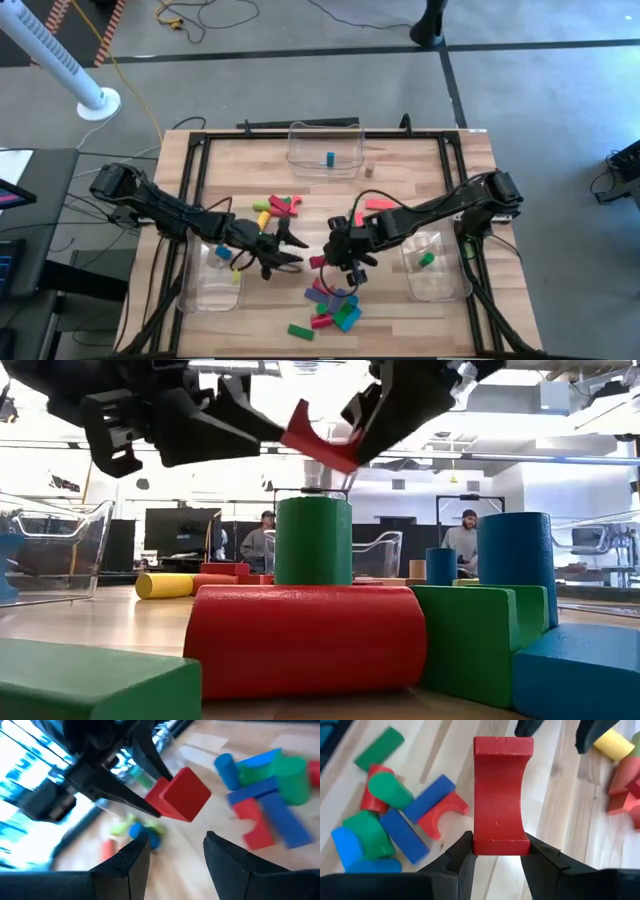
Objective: Sort blocks by size
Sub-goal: Put the red arc block into the left transparent bin
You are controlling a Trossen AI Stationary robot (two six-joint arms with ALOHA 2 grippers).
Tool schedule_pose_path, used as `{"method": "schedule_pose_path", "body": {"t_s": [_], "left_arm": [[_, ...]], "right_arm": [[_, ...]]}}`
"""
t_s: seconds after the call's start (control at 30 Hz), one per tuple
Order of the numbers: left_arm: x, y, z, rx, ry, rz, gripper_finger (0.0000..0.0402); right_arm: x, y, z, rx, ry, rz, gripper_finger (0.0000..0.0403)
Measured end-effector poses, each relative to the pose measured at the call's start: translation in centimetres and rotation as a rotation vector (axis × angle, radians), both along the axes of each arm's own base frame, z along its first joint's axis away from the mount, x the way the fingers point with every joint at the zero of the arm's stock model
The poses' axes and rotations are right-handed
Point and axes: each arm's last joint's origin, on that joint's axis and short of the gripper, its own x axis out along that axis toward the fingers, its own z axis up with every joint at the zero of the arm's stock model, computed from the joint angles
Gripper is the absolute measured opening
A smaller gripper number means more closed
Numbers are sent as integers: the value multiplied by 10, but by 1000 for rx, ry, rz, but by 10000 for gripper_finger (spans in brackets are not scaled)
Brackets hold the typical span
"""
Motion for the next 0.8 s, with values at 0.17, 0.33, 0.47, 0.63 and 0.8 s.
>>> {"method": "schedule_pose_path", "body": {"t_s": [0.17,0.33,0.47,0.63,0.8], "left_arm": [[-4,-12,5,166,-72,89,176],[-7,-19,5,276,-72,75,187],[-8,-21,5,315,-73,76,206],[-8,-21,5,361,-78,80,225],[-5,-22,12,392,-93,86,230]], "right_arm": [[0,-4,6,23,-21,-30,165],[2,-9,6,29,-24,-48,165],[3,-14,6,30,-26,-64,165],[5,-21,6,31,-27,-84,165],[7,-26,7,38,-44,-96,166]]}}
